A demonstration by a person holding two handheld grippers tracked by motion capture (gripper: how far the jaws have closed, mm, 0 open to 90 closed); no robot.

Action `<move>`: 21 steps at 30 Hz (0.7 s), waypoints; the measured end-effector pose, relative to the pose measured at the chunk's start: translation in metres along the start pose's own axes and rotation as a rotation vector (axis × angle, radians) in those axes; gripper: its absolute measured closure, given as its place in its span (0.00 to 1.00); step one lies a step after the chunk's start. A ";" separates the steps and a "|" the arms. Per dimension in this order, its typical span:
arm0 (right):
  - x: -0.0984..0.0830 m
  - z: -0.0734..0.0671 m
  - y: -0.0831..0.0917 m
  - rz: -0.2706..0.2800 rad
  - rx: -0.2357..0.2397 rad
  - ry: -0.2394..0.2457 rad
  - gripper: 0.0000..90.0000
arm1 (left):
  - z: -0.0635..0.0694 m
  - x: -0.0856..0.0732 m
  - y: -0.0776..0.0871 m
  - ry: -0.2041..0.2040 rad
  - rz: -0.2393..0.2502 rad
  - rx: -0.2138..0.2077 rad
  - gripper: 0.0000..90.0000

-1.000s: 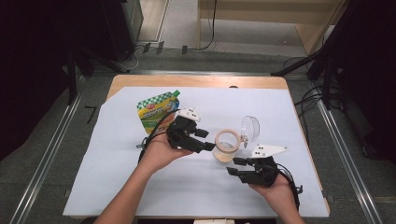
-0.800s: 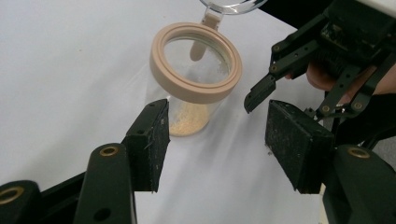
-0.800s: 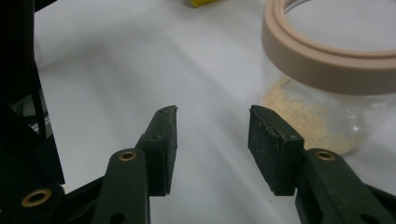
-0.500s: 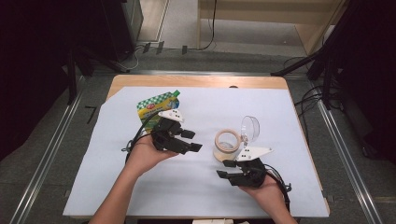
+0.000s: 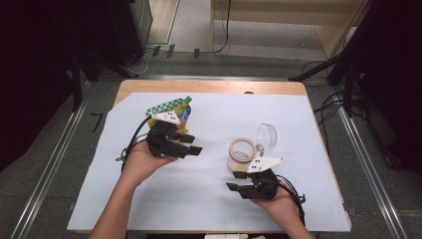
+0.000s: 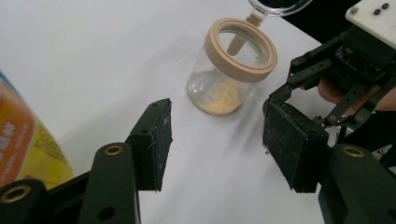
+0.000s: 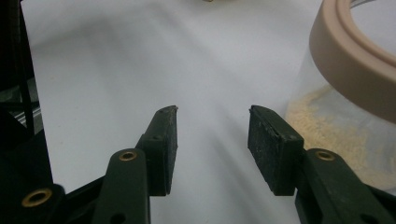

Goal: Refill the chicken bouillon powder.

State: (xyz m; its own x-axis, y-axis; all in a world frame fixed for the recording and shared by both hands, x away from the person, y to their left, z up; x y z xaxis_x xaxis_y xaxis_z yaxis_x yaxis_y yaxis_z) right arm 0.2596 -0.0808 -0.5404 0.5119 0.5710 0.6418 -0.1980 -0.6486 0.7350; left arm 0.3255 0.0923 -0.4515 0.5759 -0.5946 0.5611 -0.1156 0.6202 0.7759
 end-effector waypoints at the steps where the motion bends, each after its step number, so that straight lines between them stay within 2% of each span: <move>1: 0.000 0.000 0.000 0.003 -0.001 0.001 0.60 | -0.001 -0.001 0.002 0.005 0.002 0.001 0.48; 9: 0.001 0.000 -0.002 0.002 -0.003 0.005 0.60 | -0.013 -0.008 0.020 0.024 0.008 0.021 0.49; 17: 0.003 -0.001 -0.004 0.003 -0.005 0.013 0.60 | -0.025 -0.017 0.039 0.070 0.022 0.046 0.49; 21: 0.004 -0.002 -0.005 0.005 -0.003 0.019 0.60 | -0.031 -0.023 0.049 0.079 0.032 0.061 0.49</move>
State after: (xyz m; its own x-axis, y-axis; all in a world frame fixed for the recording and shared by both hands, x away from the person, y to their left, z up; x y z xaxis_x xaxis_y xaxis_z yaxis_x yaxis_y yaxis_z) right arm 0.2610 -0.0745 -0.5406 0.4949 0.5769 0.6498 -0.2030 -0.6503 0.7320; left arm 0.3314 0.1521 -0.4356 0.6327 -0.5310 0.5636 -0.1831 0.6046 0.7752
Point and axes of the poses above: each handheld gripper's, and its own axes: y roughly backward along the jaws, x roughly out of its top, z roughly to its right, the point moved 9 cm from there along -y, roughly forward along the jaws, and after that the axes turned 11 degrees about -z, right-handed, at the moved point
